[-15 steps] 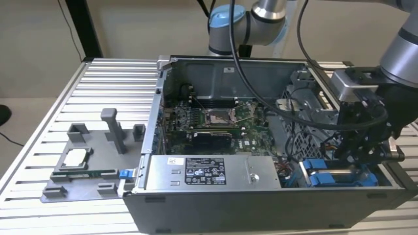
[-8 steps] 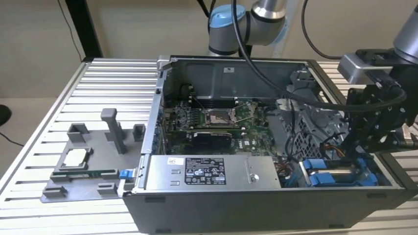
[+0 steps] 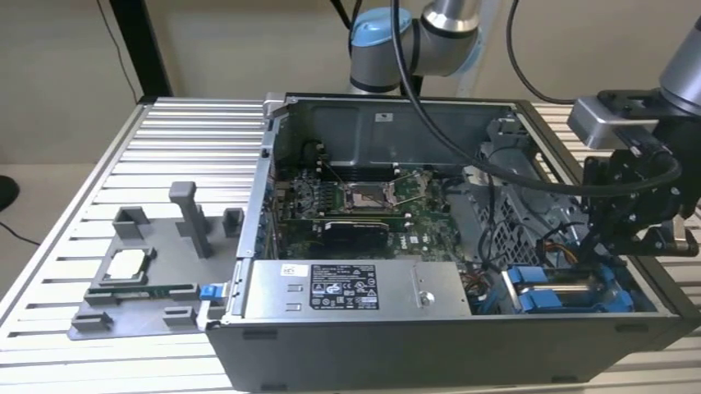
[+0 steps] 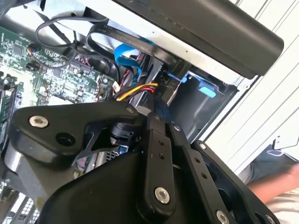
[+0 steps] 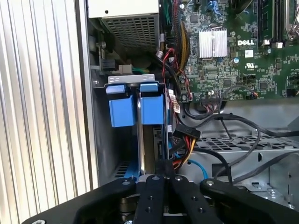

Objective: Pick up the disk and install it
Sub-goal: 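Insert the first disk wire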

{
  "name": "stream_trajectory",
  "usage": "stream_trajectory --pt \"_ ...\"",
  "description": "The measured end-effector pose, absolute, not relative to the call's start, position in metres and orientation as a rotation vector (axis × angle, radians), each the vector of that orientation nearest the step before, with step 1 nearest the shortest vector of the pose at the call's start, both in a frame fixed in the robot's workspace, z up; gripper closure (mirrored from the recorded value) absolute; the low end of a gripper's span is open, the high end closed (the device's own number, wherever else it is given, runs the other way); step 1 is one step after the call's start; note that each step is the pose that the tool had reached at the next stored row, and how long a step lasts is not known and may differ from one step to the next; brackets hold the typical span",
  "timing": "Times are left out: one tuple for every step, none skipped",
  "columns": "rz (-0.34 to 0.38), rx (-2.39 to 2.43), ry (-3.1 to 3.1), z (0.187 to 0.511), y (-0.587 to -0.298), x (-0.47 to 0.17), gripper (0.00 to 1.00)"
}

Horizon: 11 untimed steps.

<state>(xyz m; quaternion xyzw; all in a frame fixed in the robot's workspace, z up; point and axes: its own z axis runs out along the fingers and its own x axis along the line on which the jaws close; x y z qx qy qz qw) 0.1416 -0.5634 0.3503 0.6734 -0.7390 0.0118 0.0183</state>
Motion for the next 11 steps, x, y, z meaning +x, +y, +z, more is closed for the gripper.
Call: stream_trajectory --pt "0.036 2.091 -2.295 0.3503 -0.5636 0.1433 1.0" --pt "0.036 2.091 -2.295 0.3502 -0.5641 0.1449 1.0" --pt "0.036 2.091 -2.295 0.35 -0.5648 0.1458 1.0" --pt "0.035 2.091 -2.295 0.3489 -0.5651 0.1459 1.0" --pt "0.035 2.091 -2.295 0.3471 -0.5652 0.1459 1.0" --pt "0.035 2.091 -2.295 0.3458 -0.5652 0.1459 1.0" --pt "0.036 2.091 -2.295 0.3456 -0.5652 0.1459 1.0" --pt "0.036 2.091 -2.294 0.3456 -0.5652 0.1459 1.0" --pt "0.036 2.091 -2.295 0.3451 -0.5652 0.1459 1.0" --pt "0.035 2.091 -2.295 0.3441 -0.5652 0.1459 1.0" --pt "0.035 2.091 -2.295 0.343 -0.5652 0.1459 1.0"
